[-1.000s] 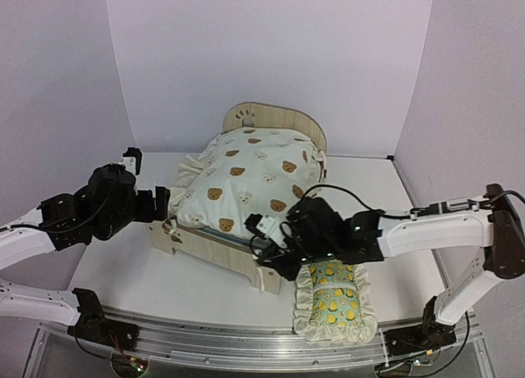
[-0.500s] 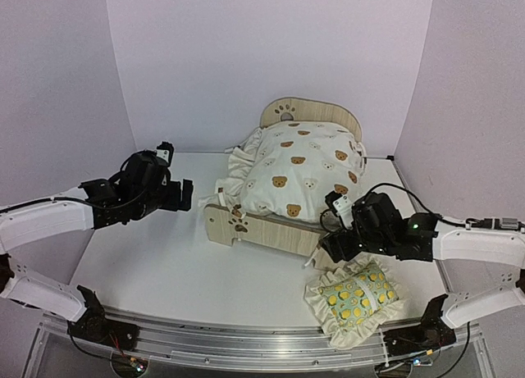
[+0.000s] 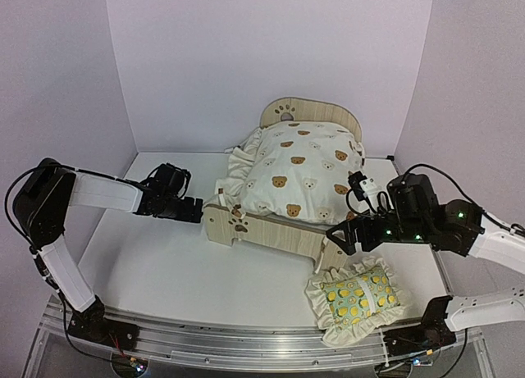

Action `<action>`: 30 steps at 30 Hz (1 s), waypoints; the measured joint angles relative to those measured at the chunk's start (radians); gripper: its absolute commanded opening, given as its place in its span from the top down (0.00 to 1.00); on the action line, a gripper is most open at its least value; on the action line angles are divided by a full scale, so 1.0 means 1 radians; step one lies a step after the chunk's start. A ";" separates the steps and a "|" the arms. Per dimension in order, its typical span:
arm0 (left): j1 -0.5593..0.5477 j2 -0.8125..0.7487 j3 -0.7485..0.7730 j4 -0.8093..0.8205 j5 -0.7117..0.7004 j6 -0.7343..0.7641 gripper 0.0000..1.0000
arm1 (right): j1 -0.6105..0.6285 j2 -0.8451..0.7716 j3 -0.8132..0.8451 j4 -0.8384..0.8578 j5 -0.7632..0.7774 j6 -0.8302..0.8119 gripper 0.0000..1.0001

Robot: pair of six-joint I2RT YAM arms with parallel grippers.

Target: Set up the pet bed

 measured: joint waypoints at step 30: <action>-0.515 0.307 0.244 0.258 0.291 -0.085 0.13 | 0.000 -0.164 -0.013 -0.107 0.176 0.223 0.02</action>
